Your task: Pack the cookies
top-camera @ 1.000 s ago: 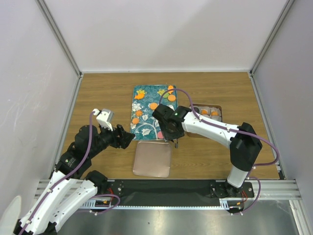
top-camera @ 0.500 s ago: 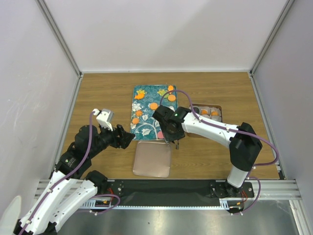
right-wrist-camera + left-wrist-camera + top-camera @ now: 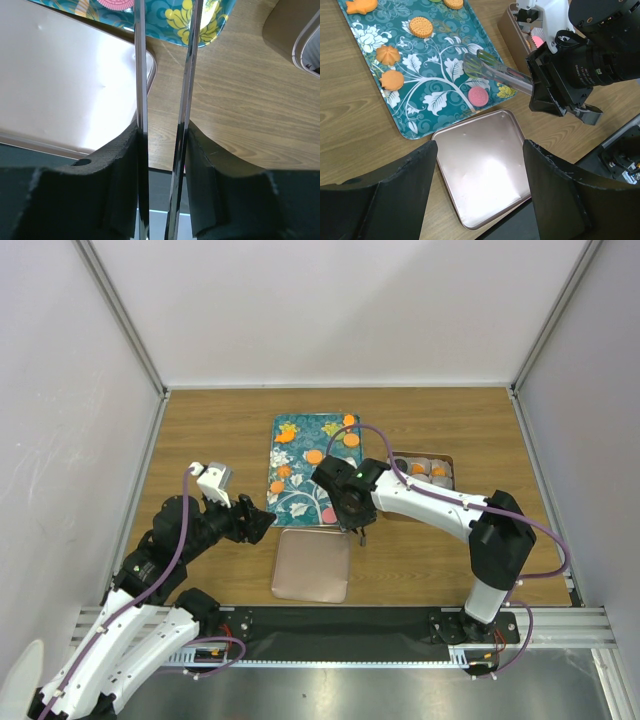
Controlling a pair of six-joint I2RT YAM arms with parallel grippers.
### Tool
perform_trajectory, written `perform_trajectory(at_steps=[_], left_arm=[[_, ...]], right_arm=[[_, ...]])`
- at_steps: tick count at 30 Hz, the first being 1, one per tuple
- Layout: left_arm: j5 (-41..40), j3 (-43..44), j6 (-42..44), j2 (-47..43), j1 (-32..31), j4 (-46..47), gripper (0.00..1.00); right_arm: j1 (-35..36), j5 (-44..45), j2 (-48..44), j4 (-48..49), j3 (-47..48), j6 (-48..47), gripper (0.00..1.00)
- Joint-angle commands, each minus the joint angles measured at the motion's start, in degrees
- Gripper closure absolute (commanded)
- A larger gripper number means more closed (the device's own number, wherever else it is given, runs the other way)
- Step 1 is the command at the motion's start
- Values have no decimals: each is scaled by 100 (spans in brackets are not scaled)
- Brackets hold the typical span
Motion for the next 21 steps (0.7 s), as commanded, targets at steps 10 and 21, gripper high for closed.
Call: perform_trajectory(at_steps=[10,21], left_arm=[[-73,23,-7,12,-48,61,25],[-64,23,-7,39,-39,70,25]], right_arm=[[-222,322,-921,-373,349,13,69],[-697,612,-2248,-997,-142,250,67]])
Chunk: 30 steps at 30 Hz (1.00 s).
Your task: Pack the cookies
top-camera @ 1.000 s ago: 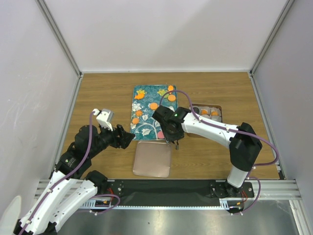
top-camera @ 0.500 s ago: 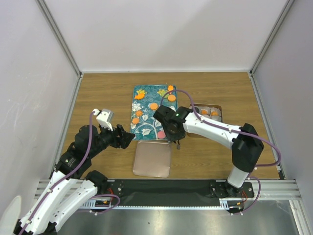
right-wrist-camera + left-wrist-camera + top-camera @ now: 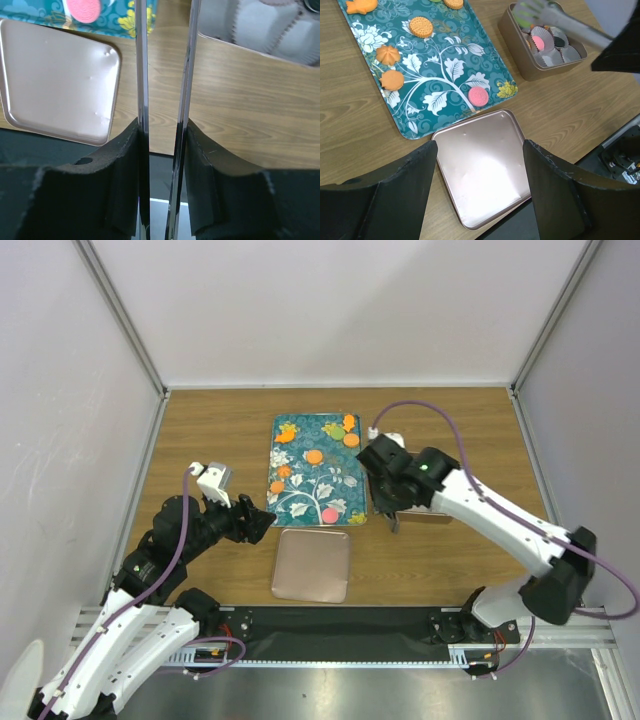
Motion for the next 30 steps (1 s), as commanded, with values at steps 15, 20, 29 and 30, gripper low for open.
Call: perform_trajectory(at_steps=[15,20,29,30], left_arm=[[-29,23,2,69,-39,72,25],[-29,14,2,78,-39,81,25],[-46,23,2,87,-48,81,25],[-46,23,2,87,-48,81,25]], right_arm=[[-404,-163,-1463,-492,-1399,378,67],[-395,-225,-1419,-325,-1593,369,66],[-404,-357,-1234,-17,-1778,299,66],[-404,-366,-1225,9,-1804,299,66]])
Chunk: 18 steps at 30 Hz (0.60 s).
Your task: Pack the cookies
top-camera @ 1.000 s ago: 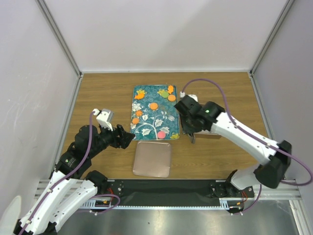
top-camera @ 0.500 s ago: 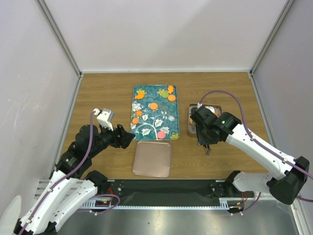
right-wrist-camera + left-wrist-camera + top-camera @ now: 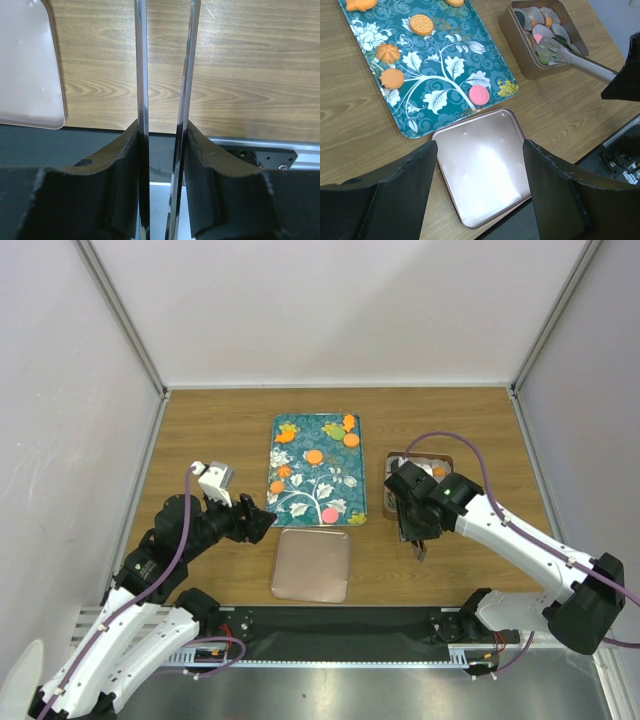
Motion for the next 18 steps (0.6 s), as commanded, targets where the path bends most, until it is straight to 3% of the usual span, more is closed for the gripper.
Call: perform_trajectory(at_steps=[1,18], left_arm=[[-48,23,0,32,-48,70,25],[-40,23,0,24,-39,78,25]], right_arm=[[-17,-18,40,257,-29,-16,66],[-78,-18,111,292,-144,-69,63]])
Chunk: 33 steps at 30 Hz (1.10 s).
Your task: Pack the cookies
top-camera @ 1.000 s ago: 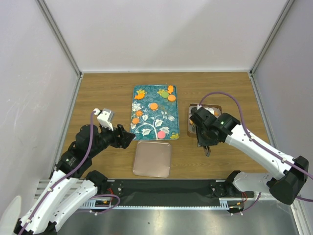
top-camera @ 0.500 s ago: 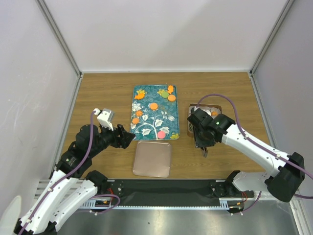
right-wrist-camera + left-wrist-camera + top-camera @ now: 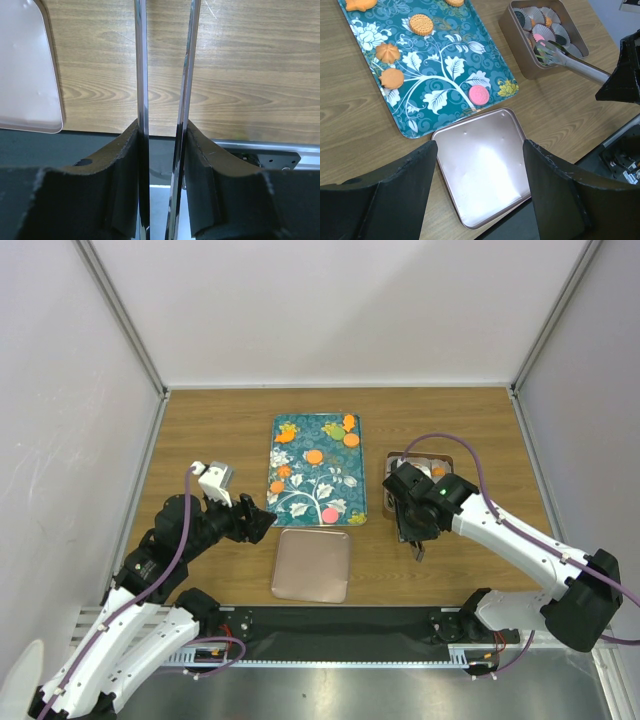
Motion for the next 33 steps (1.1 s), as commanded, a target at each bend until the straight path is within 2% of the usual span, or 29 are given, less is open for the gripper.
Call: perform_trajectory(at_steps=[1,33], left_arm=[[-40,23,0,24,-39,70,24],[-57,23,0,50,-39,61,25]], right_arm=[[-30,25,-23,78,14,-60,62],[-83,-36,-75,-54,84,-192,54]])
